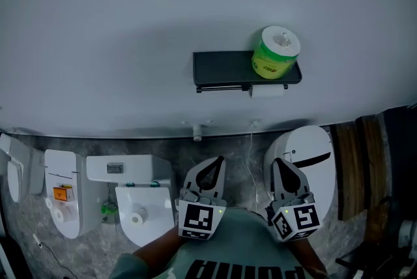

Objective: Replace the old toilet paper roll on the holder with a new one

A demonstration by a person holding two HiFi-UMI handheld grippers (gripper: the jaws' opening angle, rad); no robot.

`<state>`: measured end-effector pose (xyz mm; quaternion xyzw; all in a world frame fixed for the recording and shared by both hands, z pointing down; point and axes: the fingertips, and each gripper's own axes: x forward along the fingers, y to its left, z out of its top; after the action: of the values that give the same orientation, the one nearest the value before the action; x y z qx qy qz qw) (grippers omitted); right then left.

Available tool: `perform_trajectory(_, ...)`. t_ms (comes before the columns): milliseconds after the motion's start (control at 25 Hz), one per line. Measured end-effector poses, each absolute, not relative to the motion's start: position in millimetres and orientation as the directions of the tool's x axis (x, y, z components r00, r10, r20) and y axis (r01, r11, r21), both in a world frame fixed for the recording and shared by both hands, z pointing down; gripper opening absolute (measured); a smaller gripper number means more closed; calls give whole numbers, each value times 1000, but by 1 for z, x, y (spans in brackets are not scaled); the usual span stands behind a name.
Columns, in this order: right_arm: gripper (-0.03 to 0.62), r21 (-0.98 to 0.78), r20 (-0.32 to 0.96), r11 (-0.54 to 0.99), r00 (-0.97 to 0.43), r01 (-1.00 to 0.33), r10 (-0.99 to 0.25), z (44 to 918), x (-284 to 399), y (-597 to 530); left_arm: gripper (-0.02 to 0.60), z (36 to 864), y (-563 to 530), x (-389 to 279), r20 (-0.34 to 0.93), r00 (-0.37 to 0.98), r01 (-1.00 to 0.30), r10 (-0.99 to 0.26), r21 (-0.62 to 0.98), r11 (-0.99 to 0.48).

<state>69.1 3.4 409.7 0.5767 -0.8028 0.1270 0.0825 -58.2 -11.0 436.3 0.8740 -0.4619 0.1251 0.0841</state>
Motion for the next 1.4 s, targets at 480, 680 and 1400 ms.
perform_trajectory(480, 8, -289, 293, 242, -327, -926, -899, 424, 61, -28, 5, 448, -32, -95, 305, 515, -848, -801, 48, -527)
perform_trajectory(680, 8, -481, 248, 276, -431, -832, -868, 431, 65, -50, 5, 447, -43, -97, 312, 459, -879, -832, 21, -477)
perform_trajectory(1400, 256, -959, -58, 218, -623, -183, -780, 461, 103, -169, 5, 446, -94, -71, 394, 272, -943, -878, -72, -324)
